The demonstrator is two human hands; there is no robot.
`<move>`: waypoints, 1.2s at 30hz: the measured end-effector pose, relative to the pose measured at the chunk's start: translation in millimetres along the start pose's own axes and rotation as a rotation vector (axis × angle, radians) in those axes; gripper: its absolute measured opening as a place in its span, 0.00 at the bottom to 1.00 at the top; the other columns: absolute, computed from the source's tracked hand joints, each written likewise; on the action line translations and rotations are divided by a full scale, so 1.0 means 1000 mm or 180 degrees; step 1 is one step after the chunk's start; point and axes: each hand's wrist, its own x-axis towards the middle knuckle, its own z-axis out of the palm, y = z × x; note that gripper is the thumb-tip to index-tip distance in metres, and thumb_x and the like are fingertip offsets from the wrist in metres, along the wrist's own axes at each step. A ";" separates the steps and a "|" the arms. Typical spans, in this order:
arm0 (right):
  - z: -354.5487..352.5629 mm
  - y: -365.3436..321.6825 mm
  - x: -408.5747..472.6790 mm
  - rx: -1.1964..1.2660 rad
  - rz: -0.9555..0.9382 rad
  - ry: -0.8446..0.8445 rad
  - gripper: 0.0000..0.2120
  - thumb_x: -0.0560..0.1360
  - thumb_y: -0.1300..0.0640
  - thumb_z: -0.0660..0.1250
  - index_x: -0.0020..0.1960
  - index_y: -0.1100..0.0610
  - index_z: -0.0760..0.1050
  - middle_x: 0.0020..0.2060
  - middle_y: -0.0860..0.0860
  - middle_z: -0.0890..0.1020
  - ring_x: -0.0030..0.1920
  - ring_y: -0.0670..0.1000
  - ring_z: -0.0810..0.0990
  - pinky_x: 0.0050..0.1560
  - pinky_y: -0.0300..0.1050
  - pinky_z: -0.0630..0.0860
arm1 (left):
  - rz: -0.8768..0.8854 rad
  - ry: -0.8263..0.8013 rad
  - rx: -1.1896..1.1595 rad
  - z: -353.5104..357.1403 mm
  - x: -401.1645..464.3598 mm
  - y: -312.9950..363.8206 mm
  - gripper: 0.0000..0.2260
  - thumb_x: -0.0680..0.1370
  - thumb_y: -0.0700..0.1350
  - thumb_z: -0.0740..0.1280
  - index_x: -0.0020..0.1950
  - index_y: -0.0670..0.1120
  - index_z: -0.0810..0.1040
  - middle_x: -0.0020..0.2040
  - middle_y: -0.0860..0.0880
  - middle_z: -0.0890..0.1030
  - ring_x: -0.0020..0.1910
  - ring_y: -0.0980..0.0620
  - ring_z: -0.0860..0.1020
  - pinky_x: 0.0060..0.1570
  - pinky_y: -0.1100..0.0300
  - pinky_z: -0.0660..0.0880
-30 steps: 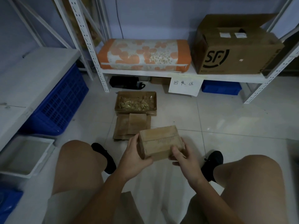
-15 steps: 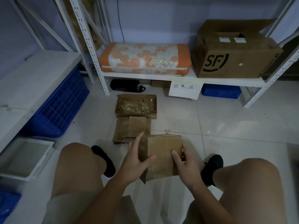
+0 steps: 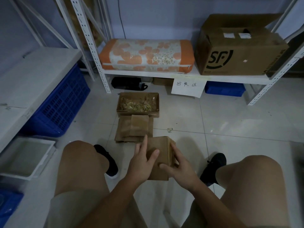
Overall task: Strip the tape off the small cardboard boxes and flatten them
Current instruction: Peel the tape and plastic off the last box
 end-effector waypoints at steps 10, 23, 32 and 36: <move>-0.010 -0.009 -0.001 0.0821 0.0016 -0.0190 0.37 0.76 0.55 0.73 0.79 0.40 0.60 0.68 0.45 0.78 0.66 0.48 0.79 0.63 0.55 0.79 | 0.0154 -0.0214 -0.0990 -0.006 0.002 0.002 0.31 0.73 0.73 0.66 0.73 0.80 0.56 0.74 0.63 0.66 0.70 0.63 0.70 0.67 0.49 0.76; -0.029 -0.009 -0.007 -0.0033 -0.0198 0.0058 0.26 0.76 0.42 0.71 0.71 0.35 0.65 0.62 0.42 0.76 0.47 0.56 0.86 0.44 0.60 0.84 | -0.0034 -0.1076 -0.0778 0.003 -0.009 0.005 0.42 0.72 0.66 0.70 0.71 0.81 0.41 0.76 0.62 0.69 0.70 0.60 0.73 0.69 0.52 0.76; -0.027 -0.002 -0.001 -0.0351 -0.0224 0.0368 0.15 0.77 0.47 0.72 0.59 0.37 0.70 0.53 0.47 0.83 0.39 0.56 0.86 0.42 0.64 0.82 | -0.0073 -0.0853 -0.0235 0.015 -0.010 0.009 0.54 0.74 0.59 0.76 0.82 0.61 0.36 0.70 0.59 0.75 0.63 0.61 0.76 0.60 0.63 0.76; -0.022 0.002 0.000 -0.0361 -0.0122 0.0576 0.13 0.77 0.45 0.72 0.57 0.38 0.70 0.47 0.50 0.85 0.37 0.54 0.85 0.42 0.63 0.82 | -0.0125 -0.0831 -0.0124 0.020 -0.006 0.012 0.65 0.61 0.64 0.83 0.82 0.62 0.38 0.72 0.57 0.72 0.66 0.53 0.75 0.64 0.53 0.76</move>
